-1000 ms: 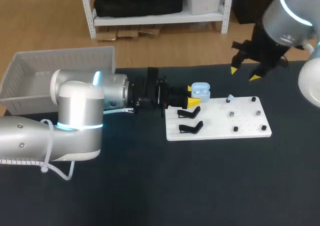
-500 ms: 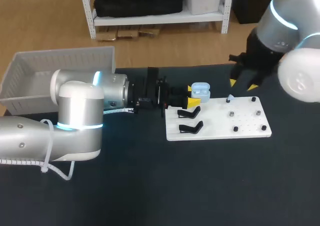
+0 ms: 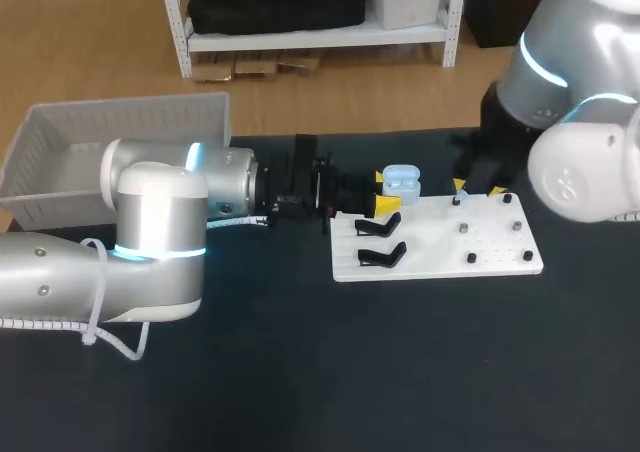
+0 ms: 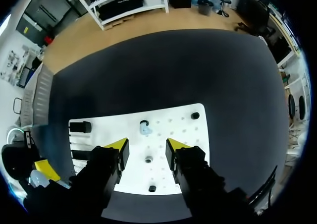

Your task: Pick up each earbud case from the left stands, insert the matching earbuds, close the lid, and place the case in the box.

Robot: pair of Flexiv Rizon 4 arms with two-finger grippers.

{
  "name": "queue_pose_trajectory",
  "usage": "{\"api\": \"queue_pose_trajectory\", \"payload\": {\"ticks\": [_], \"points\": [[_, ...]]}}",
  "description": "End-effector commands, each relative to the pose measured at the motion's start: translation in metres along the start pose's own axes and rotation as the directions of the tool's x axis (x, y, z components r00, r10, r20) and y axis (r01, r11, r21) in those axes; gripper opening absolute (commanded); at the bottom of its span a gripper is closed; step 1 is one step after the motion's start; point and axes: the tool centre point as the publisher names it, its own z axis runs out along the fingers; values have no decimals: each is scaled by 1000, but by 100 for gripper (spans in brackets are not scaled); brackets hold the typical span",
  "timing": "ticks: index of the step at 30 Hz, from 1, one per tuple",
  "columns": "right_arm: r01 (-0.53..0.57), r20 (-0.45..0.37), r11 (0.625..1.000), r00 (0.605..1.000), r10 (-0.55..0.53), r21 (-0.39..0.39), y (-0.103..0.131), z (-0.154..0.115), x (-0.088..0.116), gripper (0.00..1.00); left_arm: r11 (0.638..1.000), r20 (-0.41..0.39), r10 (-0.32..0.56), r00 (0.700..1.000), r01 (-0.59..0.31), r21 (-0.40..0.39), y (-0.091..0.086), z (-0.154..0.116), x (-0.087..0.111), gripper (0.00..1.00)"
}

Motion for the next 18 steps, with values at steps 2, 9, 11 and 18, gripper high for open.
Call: {"api": "queue_pose_trajectory", "payload": {"ticks": [2,9,11,18], "points": [[4,-15,1000,1000,-5,-12,3,7,-2,45,1000,3,4,1000,-4,-10,-3,0,1,0],[-14,-27,1000,1000,14,-26,4,11,-3,42,1000,3,4,1000,-4,-10,-3,0,1,0],[-17,-29,1000,999,16,-27,4,13,-3,40,1000,3,4,1000,-4,-10,-3,0,1,0],[-30,-38,999,999,29,-31,8,19,-4,39,1000,3,4,1000,-4,-10,-3,0,1,0]]}}
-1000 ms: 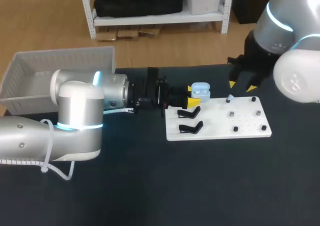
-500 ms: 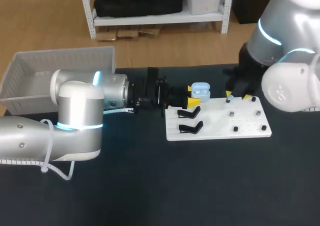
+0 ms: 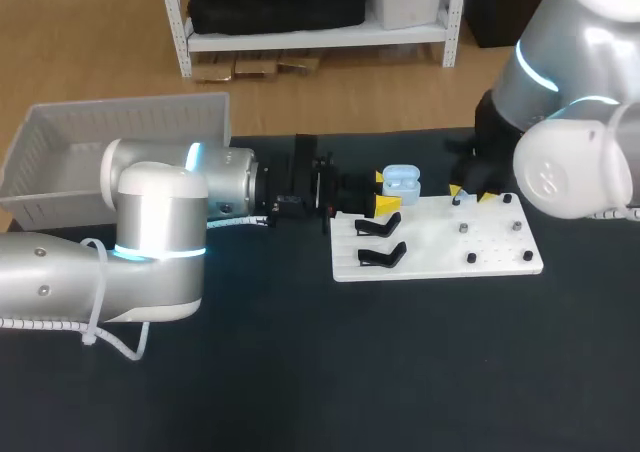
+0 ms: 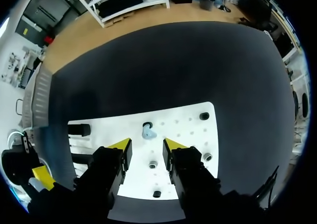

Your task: Pick up each earbud case from the left stands, insert the matching earbuds, close the lid, and place the case in the box.

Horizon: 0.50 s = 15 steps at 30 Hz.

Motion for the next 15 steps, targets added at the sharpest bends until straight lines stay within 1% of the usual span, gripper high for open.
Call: {"api": "queue_pose_trajectory", "payload": {"ticks": [1,15], "points": [[-6,-5,1000,1000,6,-1,3,4,-4,38,1000,3,4,1000,-4,-10,-3,0,1,0],[-46,-2,999,999,46,1,-1,11,-12,34,1000,3,4,1000,-4,-10,-3,0,1,0]]}}
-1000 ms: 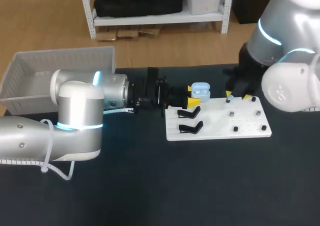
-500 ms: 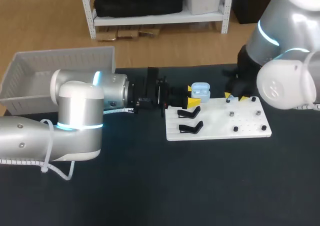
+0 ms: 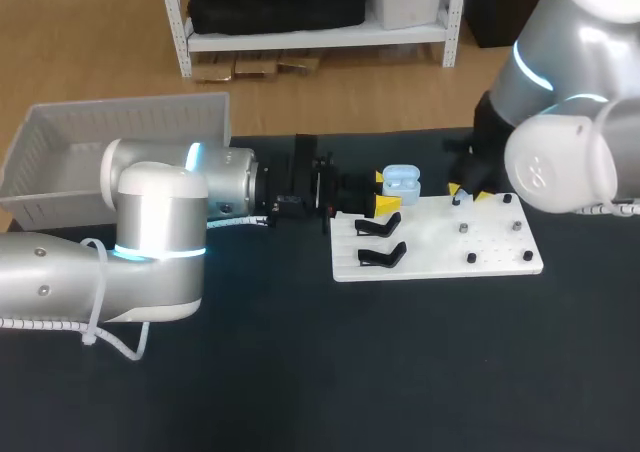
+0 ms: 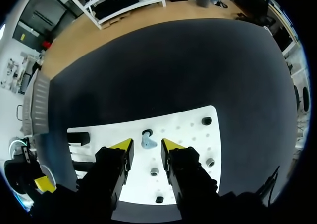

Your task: Pick up each earbud case from the left stands, insert the matching earbuds, close the lid, and place the case in the box.

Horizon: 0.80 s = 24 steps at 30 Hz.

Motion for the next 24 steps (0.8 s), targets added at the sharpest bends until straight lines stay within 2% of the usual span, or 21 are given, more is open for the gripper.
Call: {"api": "queue_pose_trajectory", "payload": {"ticks": [1,24], "points": [[-6,1,1000,1000,6,4,0,3,-3,33,1000,3,4,1000,-4,-10,-3,0,1,0],[-27,-12,1000,1000,27,5,-5,8,-2,29,1000,3,4,1000,-4,-10,-3,0,1,0]]}}
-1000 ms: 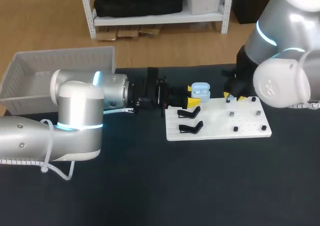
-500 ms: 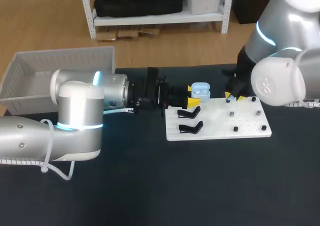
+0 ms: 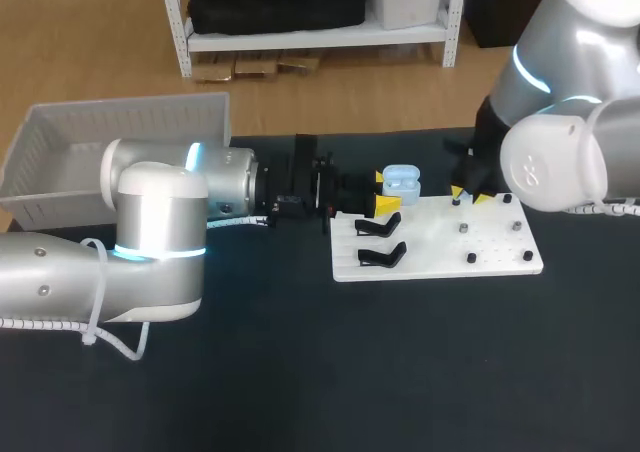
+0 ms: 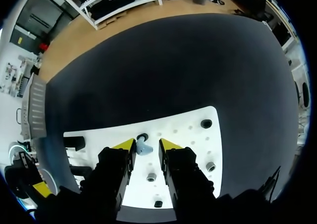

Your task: Pick up each earbud case from the left stands, insert the matching earbuds, close the lid, and place the case in the box.

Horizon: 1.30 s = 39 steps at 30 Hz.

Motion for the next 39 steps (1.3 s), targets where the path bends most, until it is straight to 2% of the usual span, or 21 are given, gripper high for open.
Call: {"api": "queue_pose_trajectory", "payload": {"ticks": [1,13,20,39], "points": [[-1,-1,1000,1000,1,0,-1,-1,0,29,1000,3,4,1000,-4,-10,-3,0,1,0],[2,-6,1000,1000,-2,-5,1,-2,0,28,1000,3,4,1000,-4,-10,-3,0,1,0],[8,-9,1000,1000,-8,-1,5,-2,1,24,1000,3,4,1000,-4,-10,-3,0,1,0],[5,-10,1000,1000,-5,23,4,0,1,25,1000,3,4,1000,-4,-10,-3,0,1,0]]}}
